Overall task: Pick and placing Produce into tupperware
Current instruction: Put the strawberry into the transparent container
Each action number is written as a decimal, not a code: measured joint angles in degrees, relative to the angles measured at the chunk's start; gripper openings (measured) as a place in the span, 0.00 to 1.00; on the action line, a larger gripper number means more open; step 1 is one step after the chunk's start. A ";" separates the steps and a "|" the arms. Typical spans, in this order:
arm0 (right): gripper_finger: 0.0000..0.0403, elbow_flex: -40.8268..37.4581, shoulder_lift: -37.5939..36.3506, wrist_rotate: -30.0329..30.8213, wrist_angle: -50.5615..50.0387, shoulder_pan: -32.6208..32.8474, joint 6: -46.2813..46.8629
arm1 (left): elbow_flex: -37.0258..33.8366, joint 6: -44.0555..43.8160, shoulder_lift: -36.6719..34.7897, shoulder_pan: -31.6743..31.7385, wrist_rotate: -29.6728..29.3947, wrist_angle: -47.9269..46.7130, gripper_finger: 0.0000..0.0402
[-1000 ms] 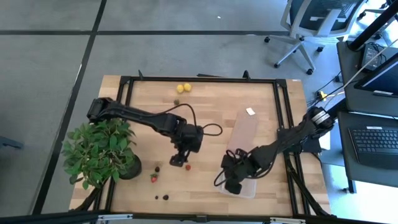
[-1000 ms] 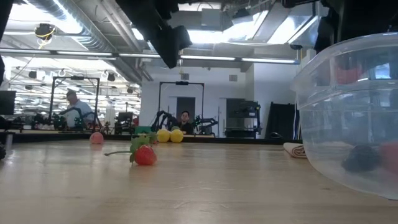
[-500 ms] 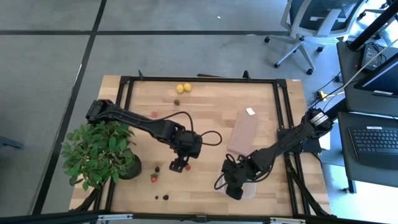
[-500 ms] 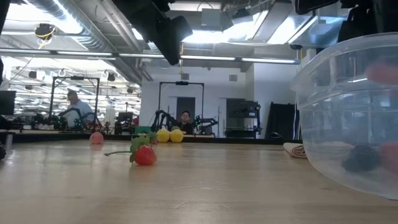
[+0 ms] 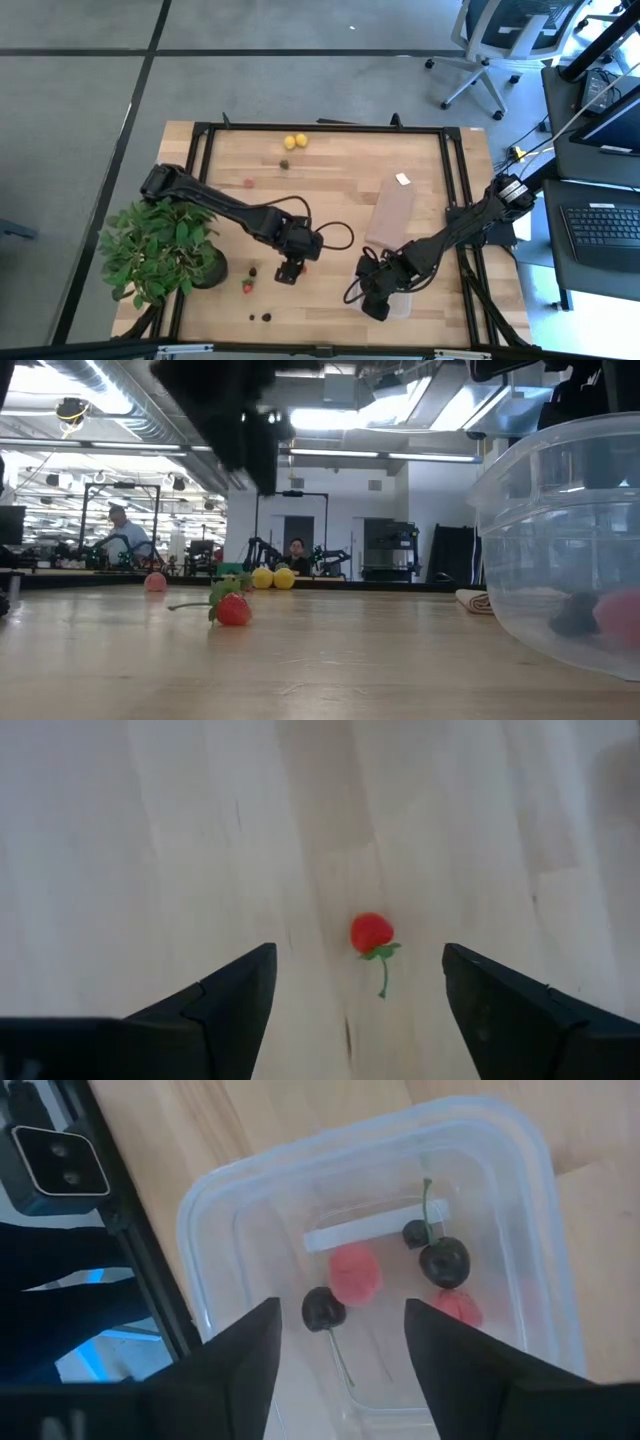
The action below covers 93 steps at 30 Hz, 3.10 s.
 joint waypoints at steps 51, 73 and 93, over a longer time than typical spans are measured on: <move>0.53 -0.04 -0.07 -2.49 4.28 -0.05 -1.93 | 0.89 0.50 12.18 -1.05 1.10 0.23 0.29; 0.53 10.74 -5.86 10.26 -2.67 -10.97 -16.34 | 26.61 16.70 -1.56 11.15 -19.20 -17.84 0.26; 0.53 10.78 -24.59 -3.68 -0.54 -42.38 -23.56 | 27.62 25.58 -9.41 15.21 -22.96 -6.56 0.32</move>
